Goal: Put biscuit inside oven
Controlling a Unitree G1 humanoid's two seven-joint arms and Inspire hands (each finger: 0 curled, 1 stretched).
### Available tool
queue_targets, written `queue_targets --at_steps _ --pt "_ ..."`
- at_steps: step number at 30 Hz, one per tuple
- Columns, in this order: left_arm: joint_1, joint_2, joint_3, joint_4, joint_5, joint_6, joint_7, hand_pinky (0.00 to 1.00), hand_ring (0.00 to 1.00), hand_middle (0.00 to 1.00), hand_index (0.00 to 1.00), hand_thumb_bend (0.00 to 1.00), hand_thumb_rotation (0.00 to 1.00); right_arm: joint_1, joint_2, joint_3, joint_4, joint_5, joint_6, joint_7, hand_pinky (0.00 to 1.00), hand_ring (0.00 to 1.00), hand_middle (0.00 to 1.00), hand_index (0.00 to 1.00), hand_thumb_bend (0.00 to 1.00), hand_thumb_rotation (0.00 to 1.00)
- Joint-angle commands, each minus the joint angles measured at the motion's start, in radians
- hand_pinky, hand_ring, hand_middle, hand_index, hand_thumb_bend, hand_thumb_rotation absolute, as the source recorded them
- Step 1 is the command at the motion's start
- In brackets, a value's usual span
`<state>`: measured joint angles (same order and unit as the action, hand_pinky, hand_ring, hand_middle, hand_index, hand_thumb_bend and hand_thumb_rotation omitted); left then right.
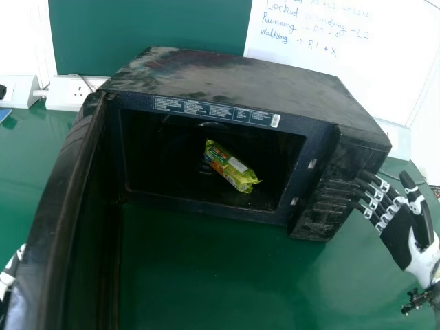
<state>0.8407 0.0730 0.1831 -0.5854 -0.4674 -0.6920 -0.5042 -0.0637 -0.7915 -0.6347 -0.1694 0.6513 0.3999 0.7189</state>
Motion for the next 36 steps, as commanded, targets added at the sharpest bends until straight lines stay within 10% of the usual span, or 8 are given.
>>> queue_targets --at_steps 1,13,16,20,29,36 --pt "0.012 0.021 -0.029 -0.017 -0.017 0.013 -0.011 0.87 0.89 0.91 0.91 0.96 1.00 -0.003 0.005 0.001 -0.001 -0.007 -0.010 -0.007 1.00 1.00 1.00 1.00 0.87 1.00" --pt "0.006 0.105 -0.043 -0.039 -0.009 0.020 -0.035 0.86 0.90 0.92 0.91 0.96 1.00 -0.004 0.017 0.010 -0.008 -0.008 -0.016 -0.022 1.00 1.00 1.00 1.00 0.91 1.00" --pt "0.011 0.129 -0.036 -0.058 0.007 0.029 -0.033 0.87 0.90 0.92 0.92 0.96 1.00 -0.007 0.020 0.013 -0.004 -0.012 -0.022 -0.022 1.00 1.00 1.00 1.00 0.63 0.99" --pt "0.012 0.176 -0.017 -0.091 0.006 0.070 -0.031 0.87 0.91 0.93 0.92 0.96 1.00 -0.009 0.023 0.014 0.000 -0.012 -0.026 -0.019 1.00 1.00 1.00 1.00 0.56 1.00" --pt "-0.104 0.335 0.106 -0.116 0.034 0.169 -0.067 0.88 0.91 0.93 0.92 0.96 1.00 -0.013 0.023 0.018 0.004 -0.012 -0.027 -0.024 0.97 1.00 1.00 1.00 0.87 1.00" --pt "-0.152 0.366 0.129 -0.090 0.041 0.192 -0.090 0.89 0.91 0.92 0.92 0.97 1.00 -0.016 0.022 0.023 0.005 -0.020 -0.031 -0.027 0.94 1.00 1.00 1.00 0.92 1.00"
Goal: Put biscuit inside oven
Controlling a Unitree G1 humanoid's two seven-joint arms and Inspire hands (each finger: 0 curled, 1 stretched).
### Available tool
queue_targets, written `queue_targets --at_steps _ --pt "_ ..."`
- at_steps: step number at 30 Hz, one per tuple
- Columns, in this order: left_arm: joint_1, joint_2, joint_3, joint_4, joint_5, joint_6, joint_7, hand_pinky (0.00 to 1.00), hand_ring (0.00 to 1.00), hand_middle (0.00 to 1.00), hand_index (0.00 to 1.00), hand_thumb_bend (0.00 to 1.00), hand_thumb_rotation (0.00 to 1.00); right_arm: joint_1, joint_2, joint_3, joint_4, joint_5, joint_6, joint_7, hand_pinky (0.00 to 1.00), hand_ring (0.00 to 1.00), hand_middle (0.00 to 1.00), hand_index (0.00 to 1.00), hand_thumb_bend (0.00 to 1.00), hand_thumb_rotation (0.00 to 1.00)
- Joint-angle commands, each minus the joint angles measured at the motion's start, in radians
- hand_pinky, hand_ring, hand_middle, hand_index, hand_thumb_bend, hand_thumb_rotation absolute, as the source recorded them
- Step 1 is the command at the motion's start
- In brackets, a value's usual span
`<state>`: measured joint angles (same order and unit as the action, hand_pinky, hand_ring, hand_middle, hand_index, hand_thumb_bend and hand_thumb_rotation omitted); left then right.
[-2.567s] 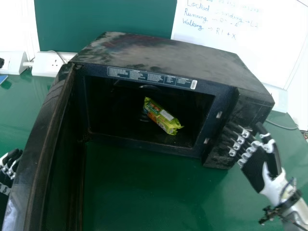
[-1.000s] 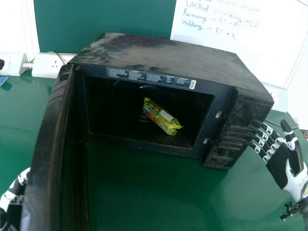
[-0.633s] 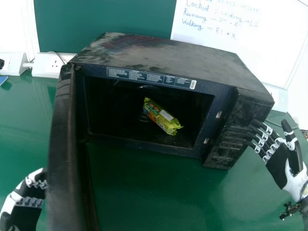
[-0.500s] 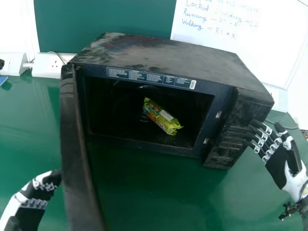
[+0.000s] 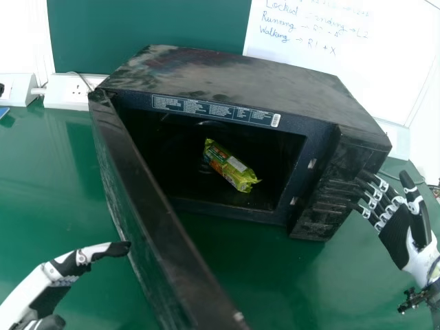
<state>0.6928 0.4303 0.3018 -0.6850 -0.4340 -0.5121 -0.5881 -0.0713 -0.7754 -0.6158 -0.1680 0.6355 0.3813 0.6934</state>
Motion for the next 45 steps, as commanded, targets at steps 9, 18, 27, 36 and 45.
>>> queue_targets --at_steps 9,18,27,36,45 --pt "-0.172 0.067 0.008 0.062 -0.006 0.016 -0.070 0.86 0.90 0.92 0.92 0.95 1.00 -0.013 0.009 0.004 0.005 0.003 -0.012 -0.002 0.98 1.00 1.00 1.00 0.72 1.00" --pt "-0.291 0.134 0.011 0.087 0.027 0.085 -0.087 0.86 0.89 0.91 0.91 0.96 1.00 -0.008 0.011 0.009 -0.001 -0.007 -0.026 -0.002 0.99 1.00 1.00 1.00 0.75 1.00" --pt "-0.441 0.193 -0.010 0.147 0.024 0.141 -0.125 0.87 0.90 0.92 0.91 0.96 1.00 -0.009 0.008 0.014 0.008 -0.001 -0.023 0.001 0.94 1.00 1.00 1.00 0.74 1.00" --pt "-0.581 0.207 -0.068 0.217 0.065 0.163 -0.156 0.87 0.91 0.92 0.92 0.97 1.00 -0.002 0.009 0.014 0.006 -0.005 -0.035 0.011 0.90 0.97 0.99 0.98 0.72 1.00" --pt "-0.722 0.195 -0.128 0.373 0.116 0.096 -0.185 0.88 0.91 0.93 0.92 0.97 1.00 0.011 0.014 0.008 -0.009 -0.005 -0.036 0.007 0.90 0.98 1.00 0.99 0.76 1.00"
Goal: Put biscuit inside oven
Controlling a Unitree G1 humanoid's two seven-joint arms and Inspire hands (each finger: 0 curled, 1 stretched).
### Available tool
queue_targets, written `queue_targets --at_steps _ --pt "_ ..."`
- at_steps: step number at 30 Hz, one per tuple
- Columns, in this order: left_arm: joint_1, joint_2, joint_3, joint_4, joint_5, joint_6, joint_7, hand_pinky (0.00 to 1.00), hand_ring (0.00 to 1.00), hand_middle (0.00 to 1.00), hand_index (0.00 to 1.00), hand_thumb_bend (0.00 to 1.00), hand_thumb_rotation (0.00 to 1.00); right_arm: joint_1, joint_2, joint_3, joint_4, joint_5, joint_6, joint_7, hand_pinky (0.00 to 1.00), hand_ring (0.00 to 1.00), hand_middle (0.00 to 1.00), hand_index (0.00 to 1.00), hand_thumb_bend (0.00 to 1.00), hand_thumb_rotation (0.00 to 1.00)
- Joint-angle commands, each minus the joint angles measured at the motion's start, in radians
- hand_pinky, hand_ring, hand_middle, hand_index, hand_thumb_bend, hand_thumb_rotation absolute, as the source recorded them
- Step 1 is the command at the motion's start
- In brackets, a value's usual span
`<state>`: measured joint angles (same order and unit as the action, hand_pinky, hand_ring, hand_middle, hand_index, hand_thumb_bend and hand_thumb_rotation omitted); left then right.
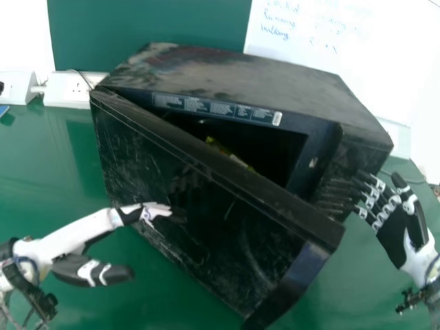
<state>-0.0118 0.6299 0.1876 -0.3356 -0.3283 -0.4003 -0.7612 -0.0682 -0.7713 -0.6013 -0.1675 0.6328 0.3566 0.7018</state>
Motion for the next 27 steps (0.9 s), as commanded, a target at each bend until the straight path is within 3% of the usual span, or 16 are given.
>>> queue_targets --at_steps 1,5,7,12,18,20,24,27 --pt "-0.028 -0.003 -0.020 0.034 0.012 -0.016 -0.015 0.88 0.91 0.93 0.92 0.96 1.00 0.009 0.010 -0.007 -0.010 -0.003 -0.013 -0.001 0.90 0.98 1.00 0.99 0.76 1.00" --pt "-0.066 0.016 -0.034 0.045 0.025 0.008 -0.024 0.89 0.91 0.93 0.93 0.97 1.00 0.011 0.009 -0.008 -0.011 -0.005 -0.013 -0.001 0.93 1.00 1.00 1.00 0.74 1.00" --pt "-0.092 0.012 -0.039 0.060 0.054 -0.013 -0.019 0.89 0.91 0.93 0.93 0.98 1.00 0.012 0.009 -0.008 -0.012 -0.005 -0.010 -0.003 0.92 0.99 1.00 1.00 0.73 1.00" --pt "-0.134 0.026 -0.067 0.040 0.087 0.075 -0.013 0.89 0.91 0.92 0.92 0.97 1.00 0.014 0.011 -0.008 -0.016 -0.009 -0.015 -0.003 0.94 0.99 0.98 0.97 0.83 1.00" --pt "-0.211 -0.019 -0.128 0.057 0.043 0.173 -0.017 0.90 0.91 0.93 0.93 0.97 1.00 0.017 0.012 -0.008 -0.013 -0.010 -0.024 0.002 0.99 0.99 0.99 0.99 0.76 1.00" --pt "-0.241 -0.042 -0.144 0.099 0.042 0.143 -0.032 0.90 0.91 0.93 0.93 0.97 1.00 0.019 0.014 -0.009 -0.016 -0.011 -0.025 0.001 0.99 0.99 0.99 0.99 0.74 1.00" --pt "-0.277 -0.051 -0.163 0.129 0.066 0.143 -0.034 0.90 0.91 0.93 0.93 0.97 1.00 0.020 0.015 -0.009 -0.015 -0.014 -0.030 0.004 0.88 0.97 0.98 1.00 0.73 1.00" --pt "-0.298 -0.056 -0.181 0.130 0.056 0.186 -0.036 0.91 0.92 0.94 0.93 0.97 1.00 0.019 0.013 -0.010 -0.016 -0.012 -0.025 0.007 0.89 0.99 0.99 0.99 0.75 1.00"
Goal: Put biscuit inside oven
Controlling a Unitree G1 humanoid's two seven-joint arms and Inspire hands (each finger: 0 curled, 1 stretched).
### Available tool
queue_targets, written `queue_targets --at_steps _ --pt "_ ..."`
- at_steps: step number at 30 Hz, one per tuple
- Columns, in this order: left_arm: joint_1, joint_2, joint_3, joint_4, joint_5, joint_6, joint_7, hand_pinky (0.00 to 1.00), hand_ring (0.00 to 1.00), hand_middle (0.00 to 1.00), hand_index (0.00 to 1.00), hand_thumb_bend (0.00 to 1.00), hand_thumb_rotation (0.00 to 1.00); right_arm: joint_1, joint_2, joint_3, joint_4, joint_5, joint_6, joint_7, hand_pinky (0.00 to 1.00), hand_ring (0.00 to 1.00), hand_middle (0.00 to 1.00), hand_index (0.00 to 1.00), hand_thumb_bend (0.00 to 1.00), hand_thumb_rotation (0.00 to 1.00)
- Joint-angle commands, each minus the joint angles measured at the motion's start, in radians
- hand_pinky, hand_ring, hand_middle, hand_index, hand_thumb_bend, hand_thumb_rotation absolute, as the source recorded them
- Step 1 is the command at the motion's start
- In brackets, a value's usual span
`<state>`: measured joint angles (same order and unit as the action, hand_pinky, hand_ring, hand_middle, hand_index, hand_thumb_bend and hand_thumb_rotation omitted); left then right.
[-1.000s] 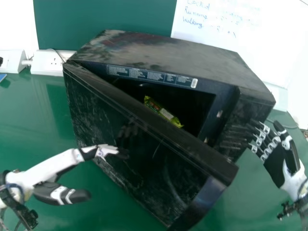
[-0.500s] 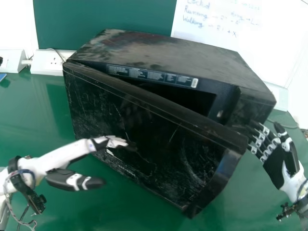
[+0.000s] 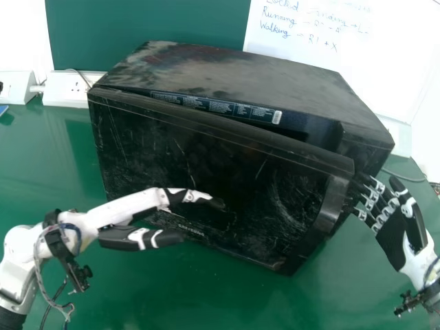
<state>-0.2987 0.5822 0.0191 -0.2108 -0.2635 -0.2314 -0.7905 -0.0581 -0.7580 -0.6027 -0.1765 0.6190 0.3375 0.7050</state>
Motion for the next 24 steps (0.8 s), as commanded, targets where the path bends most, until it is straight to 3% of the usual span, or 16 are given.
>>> queue_targets --at_steps 1,8,18,24 --pt "-0.020 -0.008 -0.019 0.009 -0.010 0.030 -0.010 0.91 0.92 0.93 0.94 0.97 1.00 0.009 0.001 -0.009 -0.007 0.004 -0.007 0.005 0.91 0.99 1.00 0.99 0.75 1.00" --pt "-0.086 -0.034 -0.046 0.050 0.009 0.027 -0.023 0.91 0.91 0.93 0.93 0.96 1.00 0.012 0.003 -0.013 -0.016 0.006 0.001 -0.002 0.95 1.00 1.00 1.00 0.81 1.00" --pt "-0.160 -0.062 -0.074 0.108 0.023 0.049 -0.034 0.90 0.91 0.92 0.93 0.96 1.00 0.010 0.004 -0.011 -0.012 0.007 -0.004 0.004 0.99 1.00 1.00 1.00 0.79 1.00" --pt "-0.199 -0.079 -0.083 0.174 0.056 0.036 -0.029 0.89 0.90 0.92 0.92 0.95 1.00 0.009 0.010 -0.010 -0.008 0.006 -0.020 0.014 0.99 1.00 1.00 1.00 0.84 1.00"
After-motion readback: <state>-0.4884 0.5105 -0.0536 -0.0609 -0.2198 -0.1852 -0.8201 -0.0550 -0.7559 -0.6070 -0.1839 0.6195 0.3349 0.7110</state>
